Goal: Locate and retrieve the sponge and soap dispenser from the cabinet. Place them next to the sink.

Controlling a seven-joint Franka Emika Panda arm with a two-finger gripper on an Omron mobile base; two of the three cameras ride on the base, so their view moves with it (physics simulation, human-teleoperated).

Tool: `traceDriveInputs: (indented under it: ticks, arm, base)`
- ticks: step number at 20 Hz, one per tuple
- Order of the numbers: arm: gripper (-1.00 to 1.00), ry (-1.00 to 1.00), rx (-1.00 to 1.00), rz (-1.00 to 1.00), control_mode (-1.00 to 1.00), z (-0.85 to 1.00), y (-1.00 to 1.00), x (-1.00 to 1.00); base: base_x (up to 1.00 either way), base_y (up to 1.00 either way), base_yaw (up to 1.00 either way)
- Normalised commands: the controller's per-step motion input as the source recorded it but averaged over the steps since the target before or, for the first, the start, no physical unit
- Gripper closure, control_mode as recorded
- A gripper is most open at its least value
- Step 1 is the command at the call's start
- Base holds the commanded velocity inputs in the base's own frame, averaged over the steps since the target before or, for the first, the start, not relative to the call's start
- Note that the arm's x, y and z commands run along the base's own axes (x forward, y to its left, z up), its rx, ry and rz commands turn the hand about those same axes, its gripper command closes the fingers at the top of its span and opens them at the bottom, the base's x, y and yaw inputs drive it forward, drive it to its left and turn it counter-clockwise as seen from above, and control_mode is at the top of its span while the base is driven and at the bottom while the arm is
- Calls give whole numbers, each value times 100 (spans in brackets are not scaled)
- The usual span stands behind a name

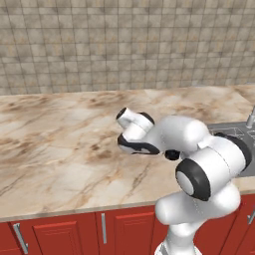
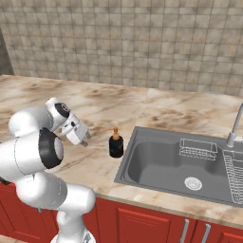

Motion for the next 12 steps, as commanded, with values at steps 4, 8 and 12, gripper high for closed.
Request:
traceDriveInputs:
  ticks: [4, 8, 12]
  arm:
    - [-100, 27, 10, 15, -100, 58, 19, -56]
    - [-100, 31, 9, 30, -100, 42, 15, -21]
    - [-100, 32, 25, 30, -100, 7, 0, -19]
  base:
    - [0, 0, 0]
    - [0, 0, 0]
    - [0, 0, 0]
